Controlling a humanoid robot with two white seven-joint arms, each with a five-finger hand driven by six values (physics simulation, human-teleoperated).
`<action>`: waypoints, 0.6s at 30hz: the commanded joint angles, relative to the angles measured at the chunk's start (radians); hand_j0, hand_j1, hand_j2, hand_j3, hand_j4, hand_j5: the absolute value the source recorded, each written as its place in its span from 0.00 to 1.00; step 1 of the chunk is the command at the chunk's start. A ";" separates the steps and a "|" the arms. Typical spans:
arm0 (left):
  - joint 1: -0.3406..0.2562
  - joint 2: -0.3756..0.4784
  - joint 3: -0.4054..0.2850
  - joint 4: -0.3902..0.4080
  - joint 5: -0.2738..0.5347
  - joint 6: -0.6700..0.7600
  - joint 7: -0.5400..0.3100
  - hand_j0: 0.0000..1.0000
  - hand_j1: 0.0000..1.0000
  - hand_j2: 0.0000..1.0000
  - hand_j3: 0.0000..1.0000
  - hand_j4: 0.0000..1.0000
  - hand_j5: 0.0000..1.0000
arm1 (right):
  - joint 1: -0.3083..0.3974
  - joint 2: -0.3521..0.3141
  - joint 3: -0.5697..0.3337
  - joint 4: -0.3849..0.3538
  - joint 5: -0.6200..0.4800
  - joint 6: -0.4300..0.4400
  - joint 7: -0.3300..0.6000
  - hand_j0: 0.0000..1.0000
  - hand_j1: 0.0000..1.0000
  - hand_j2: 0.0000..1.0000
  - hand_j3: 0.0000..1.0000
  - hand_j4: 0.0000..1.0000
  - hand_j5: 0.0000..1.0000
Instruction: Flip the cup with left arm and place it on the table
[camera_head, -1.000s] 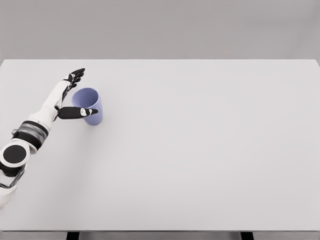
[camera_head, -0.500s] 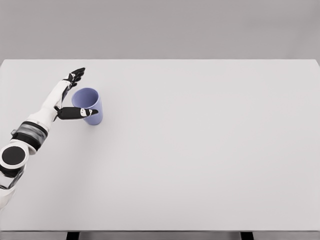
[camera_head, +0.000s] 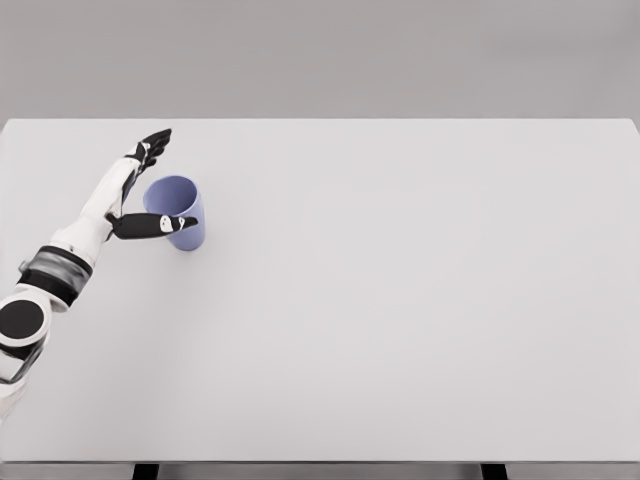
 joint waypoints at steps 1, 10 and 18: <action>0.002 0.004 0.002 -0.001 -0.002 -0.028 -0.001 1.00 1.00 1.00 1.00 1.00 1.00 | 0.000 0.000 0.000 0.000 0.000 0.000 0.000 1.00 1.00 1.00 1.00 1.00 1.00; -0.002 0.107 0.014 -0.001 -0.003 -0.218 -0.001 1.00 1.00 1.00 1.00 1.00 1.00 | 0.000 0.000 0.000 0.000 0.000 0.000 0.000 1.00 1.00 1.00 1.00 1.00 1.00; 0.000 0.248 0.014 -0.001 -0.008 -0.285 0.002 1.00 1.00 1.00 1.00 1.00 1.00 | 0.000 0.000 0.000 0.000 0.000 0.000 0.000 1.00 1.00 1.00 1.00 1.00 1.00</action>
